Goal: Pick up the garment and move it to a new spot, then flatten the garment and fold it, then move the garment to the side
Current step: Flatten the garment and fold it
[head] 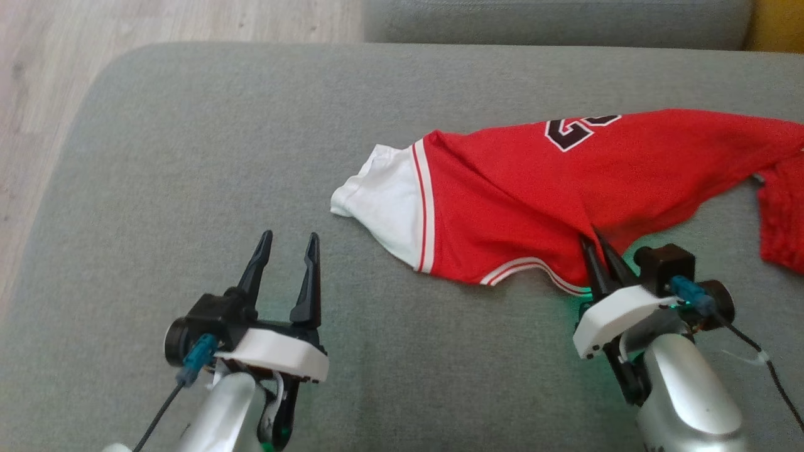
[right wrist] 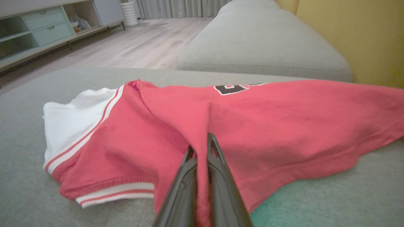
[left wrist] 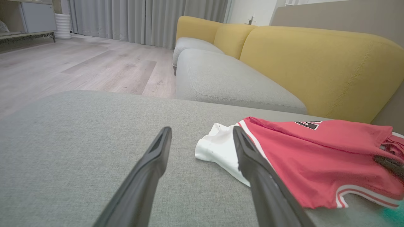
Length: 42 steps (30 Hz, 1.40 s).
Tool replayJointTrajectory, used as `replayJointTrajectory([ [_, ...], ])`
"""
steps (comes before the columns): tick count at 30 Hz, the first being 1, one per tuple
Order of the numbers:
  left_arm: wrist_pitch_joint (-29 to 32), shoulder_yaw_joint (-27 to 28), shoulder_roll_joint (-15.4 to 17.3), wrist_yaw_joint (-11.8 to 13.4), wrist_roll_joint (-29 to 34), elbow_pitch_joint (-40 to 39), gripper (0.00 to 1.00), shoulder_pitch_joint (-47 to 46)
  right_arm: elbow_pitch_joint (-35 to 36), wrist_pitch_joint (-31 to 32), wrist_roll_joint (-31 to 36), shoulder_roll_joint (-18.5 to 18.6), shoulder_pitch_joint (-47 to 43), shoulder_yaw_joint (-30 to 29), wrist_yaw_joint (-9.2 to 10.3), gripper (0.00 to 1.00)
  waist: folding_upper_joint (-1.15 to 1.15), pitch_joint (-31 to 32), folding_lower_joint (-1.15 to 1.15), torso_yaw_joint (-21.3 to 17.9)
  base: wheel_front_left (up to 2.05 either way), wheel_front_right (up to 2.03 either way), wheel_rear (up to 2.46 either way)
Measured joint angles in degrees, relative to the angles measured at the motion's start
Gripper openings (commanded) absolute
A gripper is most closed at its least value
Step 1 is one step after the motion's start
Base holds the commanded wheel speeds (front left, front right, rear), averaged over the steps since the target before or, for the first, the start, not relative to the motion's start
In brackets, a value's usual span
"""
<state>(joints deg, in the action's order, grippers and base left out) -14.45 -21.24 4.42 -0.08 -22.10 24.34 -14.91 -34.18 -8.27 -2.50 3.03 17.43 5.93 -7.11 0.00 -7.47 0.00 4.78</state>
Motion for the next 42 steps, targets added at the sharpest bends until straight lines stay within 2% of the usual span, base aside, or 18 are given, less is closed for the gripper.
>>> replayJointTrajectory([
  [5,0.0,0.84,0.0,-0.02,0.01,0.07,1.0,0.96,2.96,-1.11,-0.68,0.0,-0.09,-1.51,0.01,0.0,0.0,1.46,0.0,-1.71,0.0,0.0,0.0],
  [9,0.0,1.43,0.01,-0.02,0.07,0.05,1.0,2.5,9.03,-1.29,-1.01,-0.02,-1.19,-4.03,0.01,0.0,0.0,3.14,0.0,-4.01,0.0,0.0,0.0],
  [15,0.0,2.54,-0.05,-0.02,0.08,-0.15,1.0,4.03,19.3,4.07,1.05,0.54,-8.87,-8.13,0.0,0.0,0.0,5.59,-0.01,-7.55,0.0,0.0,0.0],
  [16,0.0,2.59,-0.09,-0.04,0.08,-0.23,1.0,4.22,20.4,5.57,1.14,0.62,-10.66,-9.06,0.01,0.05,0.0,5.9,-0.01,-8.11,0.0,0.0,0.0],
  [17,0.0,2.6,-0.18,-0.24,0.09,-0.25,1.0,4.38,21.09,7.0,1.19,0.67,-12.42,-9.96,0.01,0.68,0.0,6.18,-0.01,-8.59,0.0,0.0,0.0],
  [18,0.0,2.59,-0.27,-0.45,0.27,-0.25,1.0,4.49,21.5,8.32,1.65,0.79,-14.18,-10.76,0.01,1.0,0.0,6.4,-0.01,-9.02,0.0,0.0,0.0],
  [23,0.0,2.57,-0.65,-0.49,0.51,-0.22,1.0,4.62,24.21,9.68,2.88,0.73,-19.01,-12.36,0.0,1.0,0.0,6.56,-0.01,-9.78,0.0,0.0,0.0],
  [29,0.0,2.58,-0.69,-1.13,0.99,0.0,1.0,4.62,29.74,3.41,-0.42,-0.18,-16.63,-8.84,0.01,1.0,0.0,6.62,0.0,-9.38,0.0,0.0,0.0],
  [34,0.0,2.42,-0.68,-1.53,1.47,0.08,1.0,4.62,29.72,0.3,-1.83,-0.43,-17.08,-7.88,0.0,1.0,0.0,6.44,0.0,-9.08,0.0,0.0,0.0],
  [39,1.0,-0.38,-0.66,-3.45,2.7,0.62,1.0,3.71,29.29,-1.35,-3.57,-0.43,-17.07,-9.91,0.01,1.0,0.0,5.3,0.0,-9.55,0.0,0.0,0.0],
  [42,5.61,-4.94,-0.73,-5.47,2.96,1.69,1.0,0.88,28.88,-1.64,-3.57,-0.43,-16.93,-10.76,0.01,1.0,0.0,4.38,0.0,-10.23,0.0,0.0,0.0],
])
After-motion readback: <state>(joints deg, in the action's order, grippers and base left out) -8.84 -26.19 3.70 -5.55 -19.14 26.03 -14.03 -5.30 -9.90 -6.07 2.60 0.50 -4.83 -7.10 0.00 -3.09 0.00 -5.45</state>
